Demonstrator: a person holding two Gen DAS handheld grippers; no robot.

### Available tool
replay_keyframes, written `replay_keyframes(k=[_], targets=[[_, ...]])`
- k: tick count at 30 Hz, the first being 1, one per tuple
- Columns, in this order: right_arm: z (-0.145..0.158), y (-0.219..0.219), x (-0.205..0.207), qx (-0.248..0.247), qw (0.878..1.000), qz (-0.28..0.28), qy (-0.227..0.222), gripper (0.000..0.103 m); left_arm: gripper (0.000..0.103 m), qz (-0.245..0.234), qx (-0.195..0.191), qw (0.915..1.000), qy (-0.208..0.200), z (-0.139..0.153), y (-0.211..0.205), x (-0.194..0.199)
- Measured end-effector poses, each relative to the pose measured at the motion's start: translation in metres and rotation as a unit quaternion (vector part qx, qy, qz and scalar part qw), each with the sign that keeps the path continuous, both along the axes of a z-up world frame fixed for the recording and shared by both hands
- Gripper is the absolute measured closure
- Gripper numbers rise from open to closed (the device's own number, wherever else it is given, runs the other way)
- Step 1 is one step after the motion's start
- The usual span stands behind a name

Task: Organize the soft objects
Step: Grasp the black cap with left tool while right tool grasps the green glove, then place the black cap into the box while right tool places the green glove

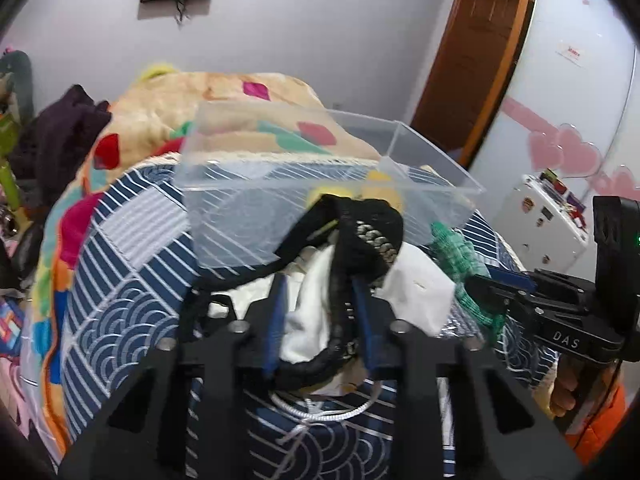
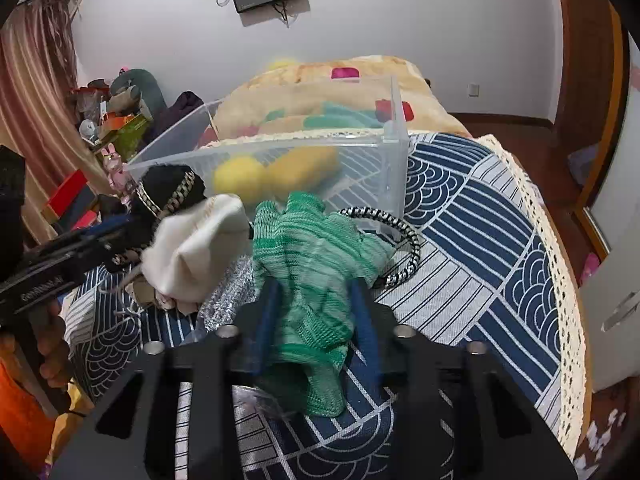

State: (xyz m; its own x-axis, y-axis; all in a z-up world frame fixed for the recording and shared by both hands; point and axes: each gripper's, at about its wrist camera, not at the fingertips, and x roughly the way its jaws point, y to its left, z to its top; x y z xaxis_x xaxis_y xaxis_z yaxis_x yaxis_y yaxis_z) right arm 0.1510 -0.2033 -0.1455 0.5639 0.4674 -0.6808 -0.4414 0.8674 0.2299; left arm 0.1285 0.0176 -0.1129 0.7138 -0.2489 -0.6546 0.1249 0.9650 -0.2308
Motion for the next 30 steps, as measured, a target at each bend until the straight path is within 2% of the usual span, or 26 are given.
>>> replay_keyframes(k=[1,3,7,15,19,25,30], targets=[[0.002,0.0,-0.001,-0.001,1.0,0.002,-0.003,0.078,0.081,-0.003,-0.002,1.0,0.001,0.0,-0.001,0.001],[0.004,0.0,-0.003,-0.003,1.0,0.003,-0.01,0.082,0.085,-0.006,-0.005,1.0,0.0,0.001,-0.002,0.0],[0.011,0.0,-0.009,-0.005,1.0,0.001,-0.025,0.089,0.088,0.003,-0.002,0.9999,-0.015,0.007,-0.002,-0.01],[0.036,-0.013,-0.016,0.025,0.998,-0.009,-0.061,0.089,0.089,0.007,-0.002,0.999,-0.045,0.036,0.008,-0.033],[0.047,-0.016,-0.016,0.033,0.996,-0.013,-0.079,0.089,0.089,0.008,0.002,0.9972,-0.075,0.058,0.01,-0.042],[0.063,-0.014,-0.011,0.04,0.994,-0.021,-0.105,0.089,0.089,0.018,0.028,0.9922,-0.12,0.086,0.007,-0.039],[0.077,-0.009,-0.001,0.052,0.99,-0.02,-0.128,0.089,0.089,0.025,0.031,0.9898,-0.137,0.097,0.007,-0.023]])
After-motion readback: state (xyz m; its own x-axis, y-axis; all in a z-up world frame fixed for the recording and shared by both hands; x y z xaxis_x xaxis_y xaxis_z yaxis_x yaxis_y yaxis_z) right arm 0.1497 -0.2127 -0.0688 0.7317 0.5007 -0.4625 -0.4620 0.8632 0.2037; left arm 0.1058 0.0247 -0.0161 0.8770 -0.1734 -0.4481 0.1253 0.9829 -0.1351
